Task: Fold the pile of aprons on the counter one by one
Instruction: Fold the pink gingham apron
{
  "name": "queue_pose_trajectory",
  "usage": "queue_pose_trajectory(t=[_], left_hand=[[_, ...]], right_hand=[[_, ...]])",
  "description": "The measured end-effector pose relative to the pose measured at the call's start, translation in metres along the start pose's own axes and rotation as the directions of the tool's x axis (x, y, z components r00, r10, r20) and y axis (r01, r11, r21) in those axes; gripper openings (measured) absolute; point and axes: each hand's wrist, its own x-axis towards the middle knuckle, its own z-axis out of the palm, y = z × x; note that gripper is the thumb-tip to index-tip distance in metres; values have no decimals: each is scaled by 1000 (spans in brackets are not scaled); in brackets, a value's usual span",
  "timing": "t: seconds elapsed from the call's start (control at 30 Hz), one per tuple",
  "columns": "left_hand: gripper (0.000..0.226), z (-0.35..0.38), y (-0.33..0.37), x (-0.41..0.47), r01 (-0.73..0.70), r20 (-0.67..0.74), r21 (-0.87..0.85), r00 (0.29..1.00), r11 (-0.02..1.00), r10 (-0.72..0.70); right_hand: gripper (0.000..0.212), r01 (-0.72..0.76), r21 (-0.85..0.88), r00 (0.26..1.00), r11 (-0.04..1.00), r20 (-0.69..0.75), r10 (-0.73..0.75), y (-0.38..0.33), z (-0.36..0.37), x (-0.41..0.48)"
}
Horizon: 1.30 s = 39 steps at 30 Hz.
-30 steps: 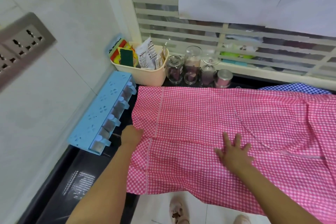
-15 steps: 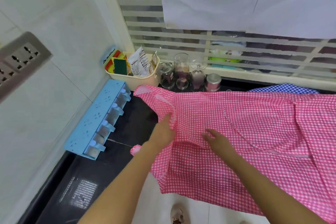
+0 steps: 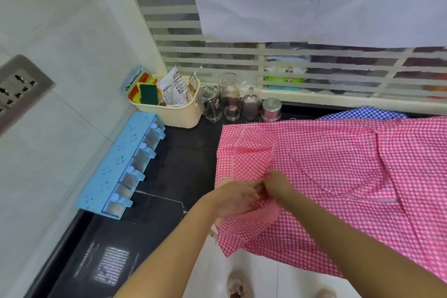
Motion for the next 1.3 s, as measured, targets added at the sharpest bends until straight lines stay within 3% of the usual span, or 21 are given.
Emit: queue_pose_trajectory(t=[0.03, 0.1, 0.17, 0.2, 0.23, 0.3, 0.37, 0.47, 0.53, 0.67, 0.83, 0.9, 1.0, 1.13, 1.2, 1.3], left_hand=[[47, -2, 6, -3, -7, 40, -20, 999, 1000, 7], [40, -7, 22, -8, -2, 110, -260, 993, 966, 32], [33, -17, 38, -6, 18, 12, -479, 1000, 878, -14], [30, -20, 48, -6, -5, -72, -487, 997, 873, -34], [29, -21, 55, -2, -21, -160, -413, 986, 911, -50], [38, -14, 68, 8, -18, -315, -109, 949, 994, -18], [51, 7, 78, 17, -88, -406, 120, 904, 989, 130], [72, 52, 84, 43, -278, -441, 247, 821, 929, 363], [85, 90, 91, 67, -279, -435, 343, 799, 897, 415], [80, 163, 115, 101, -286, -373, 520, 771, 805, 515], [101, 229, 125, 146, -204, -218, 669, 865, 714, 451], [107, 247, 131, 162, -145, -163, 740, 909, 657, 384], [93, 267, 143, 188, -74, -108, 795, 959, 602, 261], [88, 281, 152, 218, 14, -108, 838, 984, 545, 141], [88, 285, 156, 226, 14, -124, 826, 980, 563, 158], [90, 294, 168, 235, -95, -120, 797, 943, 596, 310]], right_hand=[[23, 14, -49, 999, 999, -33, -16, 0, -4, -3], [29, 73, -121, 994, 990, -72, -82, 1, -16, -13], [37, 157, -207, 982, 966, -75, -176, 0, -33, -26], [41, 180, -229, 978, 957, -65, -199, 0, -44, -33], [45, 183, -232, 977, 955, -65, -203, 0, -57, -40], [48, 210, -230, 974, 950, -40, -225, -3, -86, -53], [48, 248, -266, 963, 932, -36, -267, -5, -118, -61], [49, 283, -292, 945, 914, -78, -317, -11, -175, -75], [48, 287, -319, 937, 903, -104, -334, -13, -220, -93], [43, 256, -249, 925, 934, -219, -311, 9, -314, -131], [38, 53, -211, 913, 976, -386, -133, 125, -406, -128], [26, -8, -183, 924, 983, -377, -63, 168, -425, -118], [19, -126, -257, 950, 958, -309, 42, 213, -449, -99], [27, -227, -419, 959, 879, -254, 126, 247, -461, -69], [27, -247, -434, 948, 867, -295, 122, 252, -463, -58], [32, -265, -322, 903, 909, -414, 117, 256, -478, -49]])
